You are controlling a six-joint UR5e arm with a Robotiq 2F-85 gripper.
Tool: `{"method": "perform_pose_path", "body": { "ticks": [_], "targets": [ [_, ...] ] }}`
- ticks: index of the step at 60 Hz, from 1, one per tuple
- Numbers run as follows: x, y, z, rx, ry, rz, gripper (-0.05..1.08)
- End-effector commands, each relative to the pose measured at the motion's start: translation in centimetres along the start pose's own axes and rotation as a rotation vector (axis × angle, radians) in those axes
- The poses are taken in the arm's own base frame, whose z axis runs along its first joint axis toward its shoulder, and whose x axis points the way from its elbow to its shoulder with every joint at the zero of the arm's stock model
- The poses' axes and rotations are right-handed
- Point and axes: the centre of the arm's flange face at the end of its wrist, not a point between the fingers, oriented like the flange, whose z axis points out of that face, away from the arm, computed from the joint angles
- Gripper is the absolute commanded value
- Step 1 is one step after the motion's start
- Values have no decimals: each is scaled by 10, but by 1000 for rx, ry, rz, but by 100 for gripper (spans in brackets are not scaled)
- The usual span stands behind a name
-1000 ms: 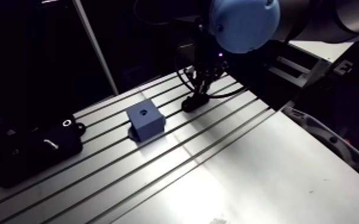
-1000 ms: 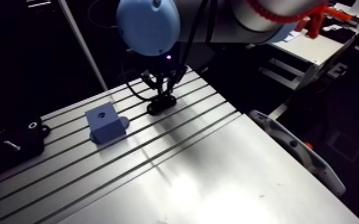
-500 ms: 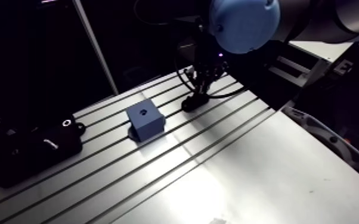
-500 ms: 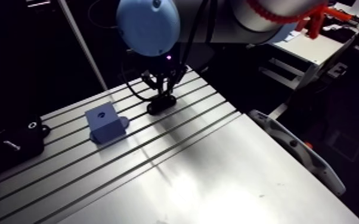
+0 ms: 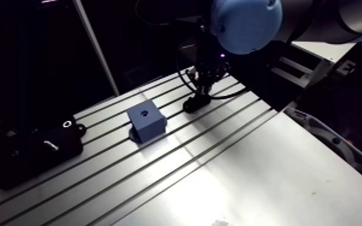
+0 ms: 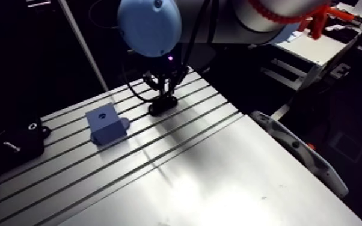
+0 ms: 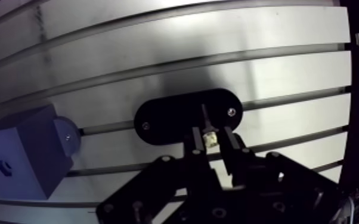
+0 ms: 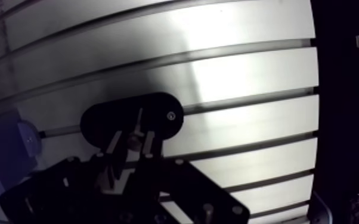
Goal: Pick up the M10 bolt and insert it into the hex recess until seated.
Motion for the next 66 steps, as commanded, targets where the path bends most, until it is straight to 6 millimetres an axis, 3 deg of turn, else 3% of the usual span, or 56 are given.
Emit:
{"method": "perform_pose_path", "body": {
  "ticks": [1, 28, 37, 51, 66],
  "targets": [
    [0, 0, -1, -1, 2, -1, 72],
    [1, 0, -10, -4, 18, 2, 74],
    [1, -4, -37, -15, 61, -5, 74],
    [10, -36, -83, -26, 100, -67, 74],
    [13, -46, -125, -30, 82, -201, 74]
  ]
}}
